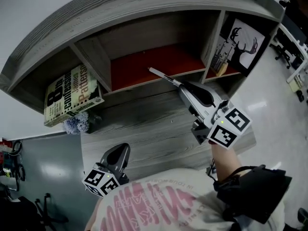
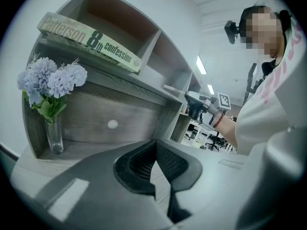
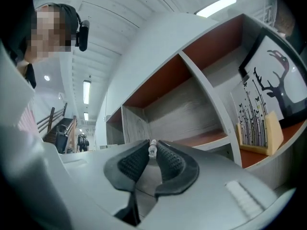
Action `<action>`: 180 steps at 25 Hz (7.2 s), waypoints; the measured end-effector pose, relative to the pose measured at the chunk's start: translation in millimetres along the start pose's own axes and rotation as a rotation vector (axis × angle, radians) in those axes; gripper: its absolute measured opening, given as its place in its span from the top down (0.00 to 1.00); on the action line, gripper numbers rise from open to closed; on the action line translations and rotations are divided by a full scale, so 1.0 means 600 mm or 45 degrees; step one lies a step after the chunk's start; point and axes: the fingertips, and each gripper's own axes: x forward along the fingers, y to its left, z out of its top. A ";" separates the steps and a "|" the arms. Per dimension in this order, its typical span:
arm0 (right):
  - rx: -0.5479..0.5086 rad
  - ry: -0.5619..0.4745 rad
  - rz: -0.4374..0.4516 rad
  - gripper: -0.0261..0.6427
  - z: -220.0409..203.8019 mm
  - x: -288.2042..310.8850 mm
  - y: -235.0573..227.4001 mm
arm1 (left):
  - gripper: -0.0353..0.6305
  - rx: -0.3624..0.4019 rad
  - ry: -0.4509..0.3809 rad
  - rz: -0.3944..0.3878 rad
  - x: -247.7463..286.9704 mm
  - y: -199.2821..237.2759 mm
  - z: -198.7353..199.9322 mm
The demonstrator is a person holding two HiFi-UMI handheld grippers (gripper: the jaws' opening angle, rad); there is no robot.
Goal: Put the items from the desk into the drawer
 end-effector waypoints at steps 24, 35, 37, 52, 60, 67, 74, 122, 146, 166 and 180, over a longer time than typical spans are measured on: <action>-0.162 0.122 -0.119 0.89 -0.054 -0.152 0.285 | 0.92 0.099 -0.018 -0.322 -0.159 -0.100 -0.033; -0.184 0.178 -0.198 0.89 -0.102 -0.222 0.422 | 0.92 0.106 -0.029 -0.408 -0.262 -0.139 -0.091; -0.188 0.187 -0.215 0.89 -0.114 -0.233 0.441 | 0.92 0.112 -0.042 -0.405 -0.274 -0.140 -0.093; -0.136 0.357 -0.425 0.89 -0.184 -0.336 0.473 | 0.92 0.091 -0.050 -0.551 -0.280 -0.203 -0.109; -0.121 0.339 -0.500 0.89 -0.192 -0.384 0.448 | 0.92 0.122 -0.005 -0.603 -0.250 -0.240 -0.116; -0.121 0.343 -0.552 0.89 -0.174 -0.457 0.407 | 0.92 0.136 0.008 -0.645 -0.200 -0.306 -0.116; -0.097 0.350 -0.599 0.89 -0.156 -0.533 0.352 | 0.92 0.126 0.060 -0.703 -0.145 -0.389 -0.137; 0.258 0.638 -0.486 0.89 -0.287 -0.742 -0.004 | 0.92 0.051 0.259 -0.494 0.153 -0.546 -0.297; 0.475 0.962 -0.519 0.89 -0.535 -0.773 -0.147 | 0.92 -0.048 0.509 -0.511 0.291 -0.515 -0.430; 0.047 1.553 -0.277 0.86 -0.644 -0.792 -0.151 | 0.92 -0.012 0.516 -0.673 0.304 -0.537 -0.428; -0.129 1.834 -0.183 0.86 -0.720 -0.774 -0.146 | 0.92 -0.067 0.549 -0.685 0.276 -0.512 -0.447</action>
